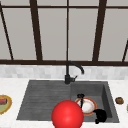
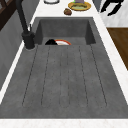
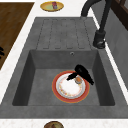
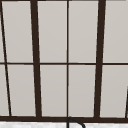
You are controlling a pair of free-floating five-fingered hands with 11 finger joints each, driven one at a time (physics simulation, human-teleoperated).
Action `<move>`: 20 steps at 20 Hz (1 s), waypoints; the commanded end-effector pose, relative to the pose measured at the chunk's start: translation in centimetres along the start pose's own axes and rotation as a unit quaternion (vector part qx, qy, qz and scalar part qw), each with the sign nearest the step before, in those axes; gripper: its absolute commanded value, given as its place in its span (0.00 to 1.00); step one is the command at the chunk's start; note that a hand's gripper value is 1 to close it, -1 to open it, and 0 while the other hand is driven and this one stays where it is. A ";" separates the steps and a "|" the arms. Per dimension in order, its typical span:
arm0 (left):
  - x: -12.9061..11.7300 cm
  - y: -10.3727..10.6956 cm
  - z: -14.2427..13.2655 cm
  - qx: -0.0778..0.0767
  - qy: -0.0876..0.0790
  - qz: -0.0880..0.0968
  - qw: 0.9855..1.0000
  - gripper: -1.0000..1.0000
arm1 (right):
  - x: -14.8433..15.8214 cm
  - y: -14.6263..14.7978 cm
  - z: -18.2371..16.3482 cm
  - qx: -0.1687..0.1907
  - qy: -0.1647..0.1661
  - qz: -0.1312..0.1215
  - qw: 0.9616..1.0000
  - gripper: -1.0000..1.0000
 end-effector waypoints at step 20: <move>0.6 2.7 -0.3 0.025 -0.014 -0.065 0.997 1.00 | 0.0 0.0 0.0 0.000 0.000 0.000 1.000 0.50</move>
